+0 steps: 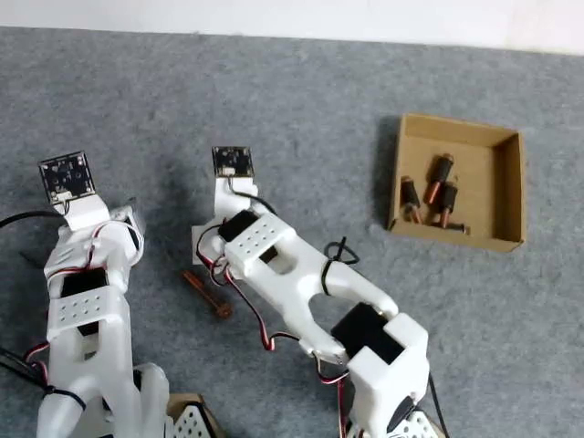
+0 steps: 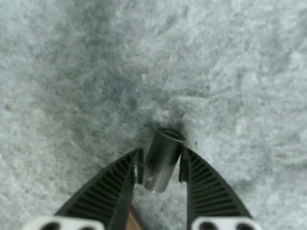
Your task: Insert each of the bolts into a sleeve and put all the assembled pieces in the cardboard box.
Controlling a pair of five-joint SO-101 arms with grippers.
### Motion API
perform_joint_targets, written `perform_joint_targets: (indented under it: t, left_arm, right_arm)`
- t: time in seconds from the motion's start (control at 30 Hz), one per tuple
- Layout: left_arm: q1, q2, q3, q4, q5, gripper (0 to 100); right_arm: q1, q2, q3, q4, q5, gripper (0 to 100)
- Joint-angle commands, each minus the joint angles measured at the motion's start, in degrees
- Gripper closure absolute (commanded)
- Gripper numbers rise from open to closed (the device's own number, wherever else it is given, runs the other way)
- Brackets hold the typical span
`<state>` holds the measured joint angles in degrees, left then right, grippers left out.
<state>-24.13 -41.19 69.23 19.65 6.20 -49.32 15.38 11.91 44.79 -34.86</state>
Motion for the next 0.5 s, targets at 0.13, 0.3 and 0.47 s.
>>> perform_joint_targets:
  t: [0.13, 0.3, 0.47]
  left_arm:
    - [-0.48, 0.13, -0.75, -0.97, 0.44, 80]
    - [-0.48, 0.13, -0.75, -0.97, 0.44, 80]
    - [-0.48, 0.13, -0.75, -0.97, 0.44, 80]
  right_arm:
    - [-0.13, -0.4, -1.19, 0.48, -0.44, 88.5]
    - [-0.13, -0.31, -1.19, 0.4, -0.44, 88.5]
    - [-0.4, 1.1, -1.63, 0.31, -0.44, 88.5]
